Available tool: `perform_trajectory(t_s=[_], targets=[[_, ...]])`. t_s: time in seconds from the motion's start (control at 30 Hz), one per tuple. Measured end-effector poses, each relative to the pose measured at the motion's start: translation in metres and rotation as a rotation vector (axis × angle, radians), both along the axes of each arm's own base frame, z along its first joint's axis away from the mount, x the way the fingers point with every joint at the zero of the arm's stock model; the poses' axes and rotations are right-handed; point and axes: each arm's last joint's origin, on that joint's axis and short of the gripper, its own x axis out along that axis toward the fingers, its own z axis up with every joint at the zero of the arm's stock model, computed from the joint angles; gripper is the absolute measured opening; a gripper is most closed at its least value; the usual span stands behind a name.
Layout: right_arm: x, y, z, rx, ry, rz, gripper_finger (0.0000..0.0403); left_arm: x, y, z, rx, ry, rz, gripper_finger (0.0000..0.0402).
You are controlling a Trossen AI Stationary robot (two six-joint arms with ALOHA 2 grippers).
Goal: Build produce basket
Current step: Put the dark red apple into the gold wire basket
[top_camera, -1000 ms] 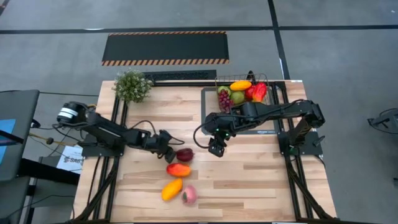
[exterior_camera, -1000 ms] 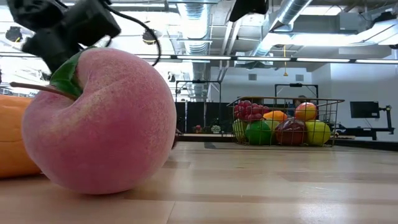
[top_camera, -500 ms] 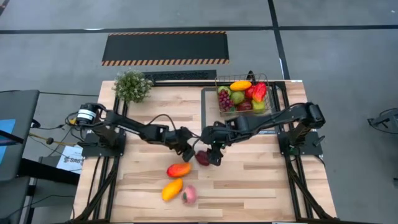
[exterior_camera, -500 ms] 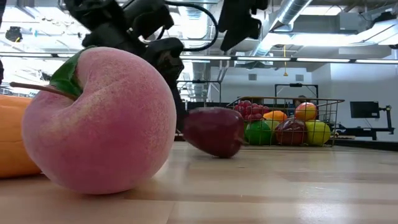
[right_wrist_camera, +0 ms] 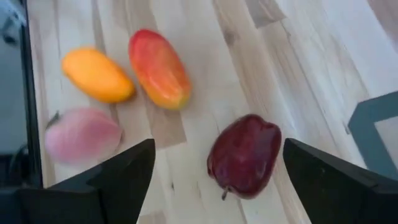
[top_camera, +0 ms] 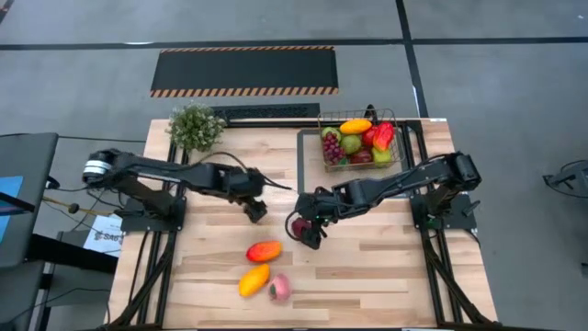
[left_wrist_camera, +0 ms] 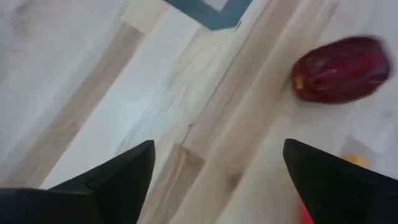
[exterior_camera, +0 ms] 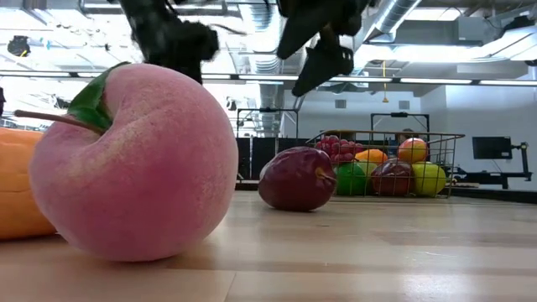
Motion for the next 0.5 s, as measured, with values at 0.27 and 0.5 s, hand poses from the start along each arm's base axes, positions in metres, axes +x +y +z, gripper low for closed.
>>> perform_trajectory(t_s=[0.27,0.5], targets=[[-0.003,-0.004,-0.019,0.017,0.009,-0.073,0.0373,-0.047,-0.007,0.055,-0.090,-0.211,0.046,0.0351],[-0.001,-0.005,-0.043,-0.004,0.012,-0.097,0.0373,-0.079,-0.015,0.088,-0.189,-0.423,0.094,0.0347]])
